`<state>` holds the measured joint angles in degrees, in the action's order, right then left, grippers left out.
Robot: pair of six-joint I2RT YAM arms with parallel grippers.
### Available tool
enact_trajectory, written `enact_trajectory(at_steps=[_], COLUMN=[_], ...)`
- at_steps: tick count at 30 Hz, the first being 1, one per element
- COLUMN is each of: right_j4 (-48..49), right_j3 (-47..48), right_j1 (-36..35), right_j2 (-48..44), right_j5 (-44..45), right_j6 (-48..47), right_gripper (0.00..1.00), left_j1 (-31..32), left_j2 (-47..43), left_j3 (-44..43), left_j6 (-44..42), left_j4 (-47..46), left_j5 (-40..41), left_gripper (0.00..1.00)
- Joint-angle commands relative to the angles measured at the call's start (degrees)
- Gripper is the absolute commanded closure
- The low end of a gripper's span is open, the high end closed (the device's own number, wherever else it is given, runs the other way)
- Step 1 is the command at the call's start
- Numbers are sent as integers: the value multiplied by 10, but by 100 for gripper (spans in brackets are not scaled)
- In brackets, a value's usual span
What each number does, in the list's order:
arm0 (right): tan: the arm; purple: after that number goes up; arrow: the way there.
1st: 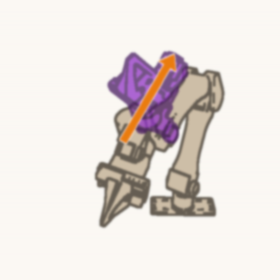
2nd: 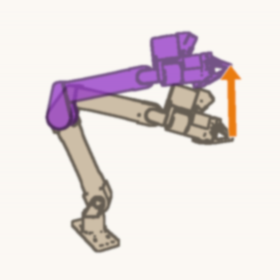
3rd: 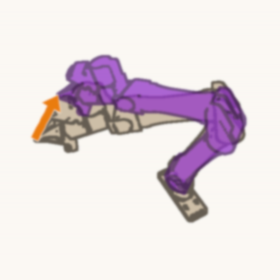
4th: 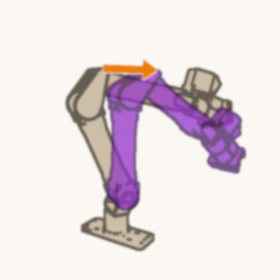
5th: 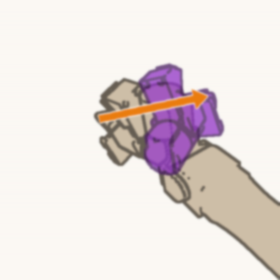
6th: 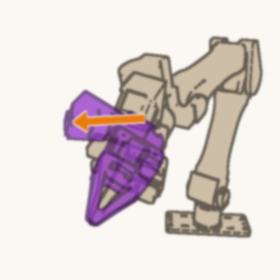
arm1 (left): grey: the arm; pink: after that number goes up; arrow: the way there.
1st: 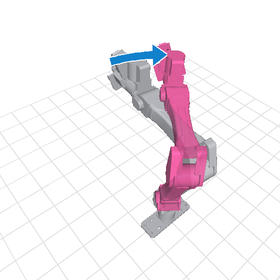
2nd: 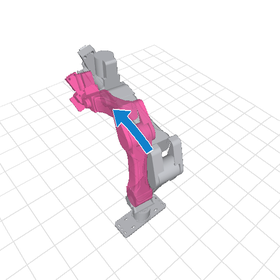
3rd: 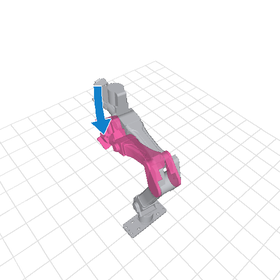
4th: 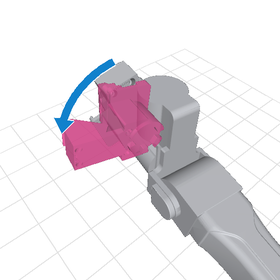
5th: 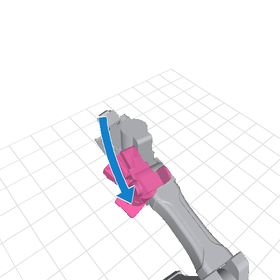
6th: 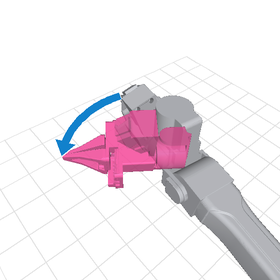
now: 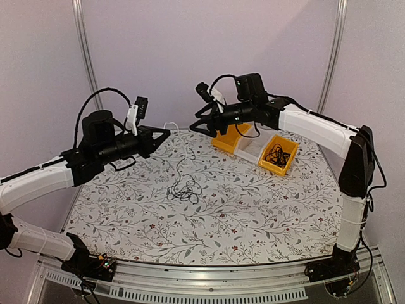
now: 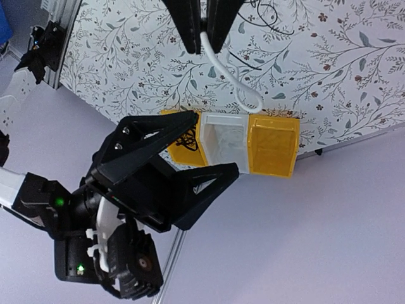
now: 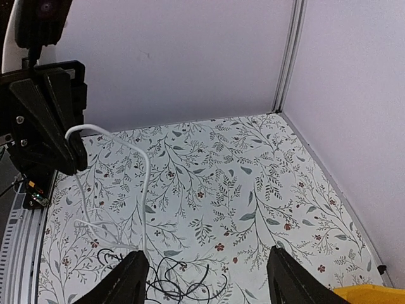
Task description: Untangle the cables
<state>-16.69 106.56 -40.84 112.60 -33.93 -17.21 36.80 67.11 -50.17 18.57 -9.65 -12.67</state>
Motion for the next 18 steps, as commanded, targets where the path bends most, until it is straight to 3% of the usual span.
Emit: enact_trajectory(at_steps=[1, 9, 11, 13, 16, 18], right_j4=[-20, -22, -19, -17, -12, -7], right_j3=[20, 27, 27, 28, 28, 27], right_j1=[-14, -25, -26, -26, -26, -26], right_j2=[27, 48, 48, 49, 46, 39], right_j5=[-46, -88, -95, -106, -121, -127], right_j6=[-14, 10, 12, 16, 23, 31], right_gripper=[31, 33, 38, 48, 83, 100], left_j1=[20, 37, 39, 40, 40, 41], left_j2=[3, 14, 15, 16, 20, 28], left_j3=[-16, -18, -17, -14, -4, 5], left_j6=[-21, -27, -27, -27, -30, -29], left_j4=[13, 11, 11, 10, 3, -7], left_j5=[-22, -25, -25, -24, -8, 22], left_gripper=[100, 100, 100, 100, 97, 74])
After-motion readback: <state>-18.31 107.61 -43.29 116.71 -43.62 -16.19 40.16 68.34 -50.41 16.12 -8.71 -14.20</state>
